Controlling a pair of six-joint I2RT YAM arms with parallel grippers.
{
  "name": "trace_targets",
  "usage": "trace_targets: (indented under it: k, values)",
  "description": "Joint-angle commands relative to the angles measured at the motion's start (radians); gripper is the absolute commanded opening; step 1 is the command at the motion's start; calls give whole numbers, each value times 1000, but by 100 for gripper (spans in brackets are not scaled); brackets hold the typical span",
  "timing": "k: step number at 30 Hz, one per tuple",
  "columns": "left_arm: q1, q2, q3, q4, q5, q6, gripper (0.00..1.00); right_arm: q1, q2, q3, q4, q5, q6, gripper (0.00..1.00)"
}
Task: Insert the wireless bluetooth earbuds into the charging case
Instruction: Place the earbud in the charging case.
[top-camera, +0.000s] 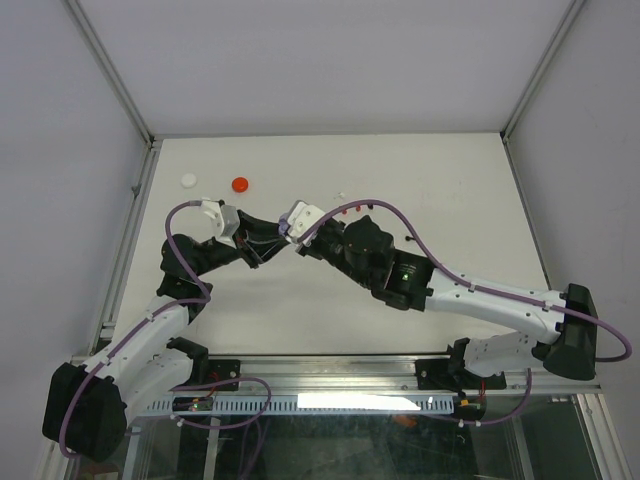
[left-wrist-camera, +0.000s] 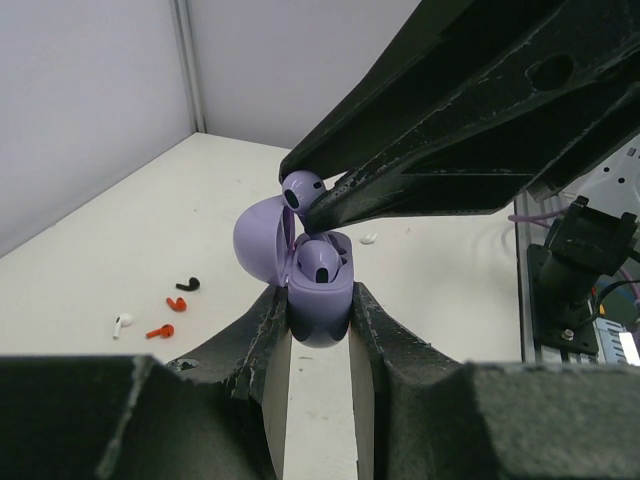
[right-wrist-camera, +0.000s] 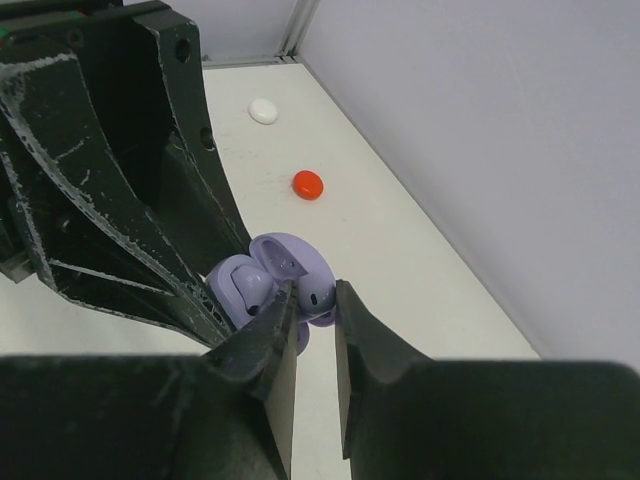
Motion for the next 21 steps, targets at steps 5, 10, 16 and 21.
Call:
trace_targets:
  k: [5, 10, 16, 21]
  values:
    - [9, 2, 36, 64, 9, -28, 0, 17, -11, -8, 78, 7, -17, 15]
    - [9, 10, 46, 51, 1, -40, 0, 22, -22, -18, 95, -19, 2, 15]
    - [9, 15, 48, 50, -2, -52, 0, 25, -30, -28, 108, -36, 13, 15]
    - [9, 13, 51, 43, -19, -63, 0, 27, -34, -42, 111, -45, 28, 15]
